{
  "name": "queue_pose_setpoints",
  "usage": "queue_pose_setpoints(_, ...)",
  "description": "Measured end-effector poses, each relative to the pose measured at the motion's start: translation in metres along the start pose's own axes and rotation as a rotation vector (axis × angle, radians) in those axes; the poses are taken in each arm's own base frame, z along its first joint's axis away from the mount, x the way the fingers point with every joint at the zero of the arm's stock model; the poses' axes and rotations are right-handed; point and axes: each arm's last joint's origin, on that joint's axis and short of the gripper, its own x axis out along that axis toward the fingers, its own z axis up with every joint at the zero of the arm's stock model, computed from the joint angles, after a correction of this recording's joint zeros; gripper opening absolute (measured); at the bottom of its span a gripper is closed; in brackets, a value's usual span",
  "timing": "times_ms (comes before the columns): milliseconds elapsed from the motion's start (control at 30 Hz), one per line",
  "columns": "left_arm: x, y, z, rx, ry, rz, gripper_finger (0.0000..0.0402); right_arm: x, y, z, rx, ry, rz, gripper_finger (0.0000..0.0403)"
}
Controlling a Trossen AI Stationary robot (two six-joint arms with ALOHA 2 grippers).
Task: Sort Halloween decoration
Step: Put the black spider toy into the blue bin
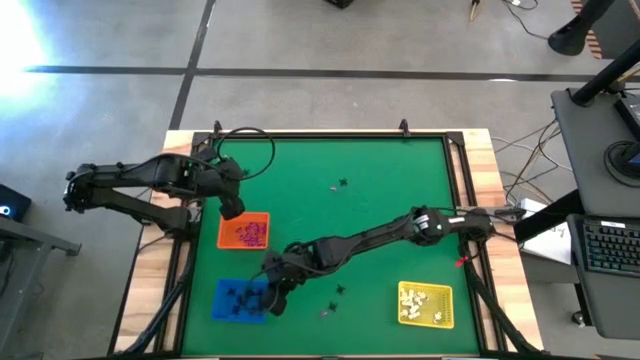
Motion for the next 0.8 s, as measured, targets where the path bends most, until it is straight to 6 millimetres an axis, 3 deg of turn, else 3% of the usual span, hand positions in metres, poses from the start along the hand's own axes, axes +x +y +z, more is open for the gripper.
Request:
queue_pose_setpoints(233, -0.001, 0.001, 0.000, -0.002, -0.004, -0.002, 0.0142, 0.011, 0.003, 0.003, -0.039, -0.060, 0.087, 0.0011)
queue_pose_setpoints(633, -0.001, 0.001, 0.000, -0.002, -0.004, -0.002, 0.0142, 0.013, 0.005, 0.011, -0.072, -0.161, 0.165, 0.0011)
queue_pose_setpoints(800, -0.001, 0.001, 0.000, -0.002, -0.004, -0.002, 0.0142, 0.013, 0.003, 0.012, -0.070, -0.165, 0.159, 0.0033)
